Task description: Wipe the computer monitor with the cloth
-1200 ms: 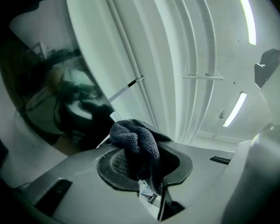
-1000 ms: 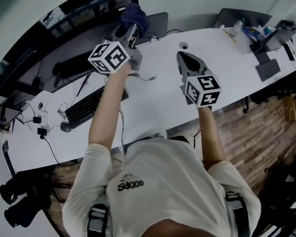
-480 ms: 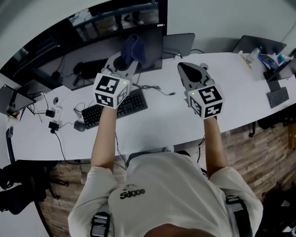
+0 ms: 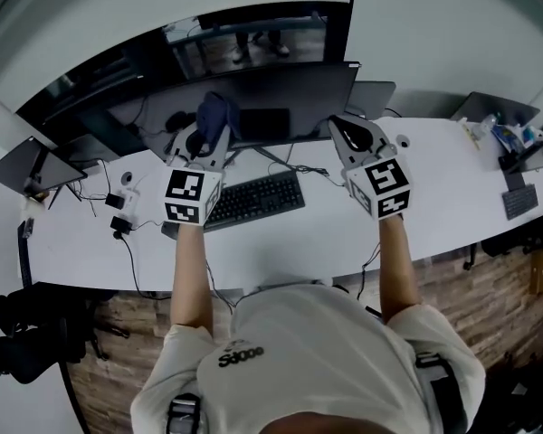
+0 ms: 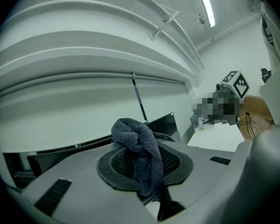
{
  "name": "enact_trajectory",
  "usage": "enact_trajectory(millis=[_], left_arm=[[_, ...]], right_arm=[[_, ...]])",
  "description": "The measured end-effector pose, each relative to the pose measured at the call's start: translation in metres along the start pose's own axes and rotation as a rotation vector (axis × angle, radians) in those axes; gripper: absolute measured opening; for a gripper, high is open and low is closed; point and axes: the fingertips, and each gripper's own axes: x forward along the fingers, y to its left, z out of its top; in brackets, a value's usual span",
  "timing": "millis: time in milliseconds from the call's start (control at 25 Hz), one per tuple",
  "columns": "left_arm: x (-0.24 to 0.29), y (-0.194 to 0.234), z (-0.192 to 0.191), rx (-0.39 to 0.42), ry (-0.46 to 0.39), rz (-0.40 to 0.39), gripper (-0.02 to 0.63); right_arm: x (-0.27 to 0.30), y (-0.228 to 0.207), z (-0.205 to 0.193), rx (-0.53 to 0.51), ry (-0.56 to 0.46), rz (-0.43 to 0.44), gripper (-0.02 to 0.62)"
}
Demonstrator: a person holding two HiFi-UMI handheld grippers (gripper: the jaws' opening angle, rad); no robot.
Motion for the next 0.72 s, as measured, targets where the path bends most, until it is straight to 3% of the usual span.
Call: enact_trajectory(millis=[280,720], left_arm=[[-0.041,0.052,-0.013,0.049,0.022,0.102,0.084],[-0.051,0.069,-0.014,0.089,0.022,0.095,0.084]], right_arm=[[0.034,0.041,0.028,-0.035,-0.036,0.051,-0.003],[0.054,0.064,0.046,-0.091,-0.039,0.081,-0.003]])
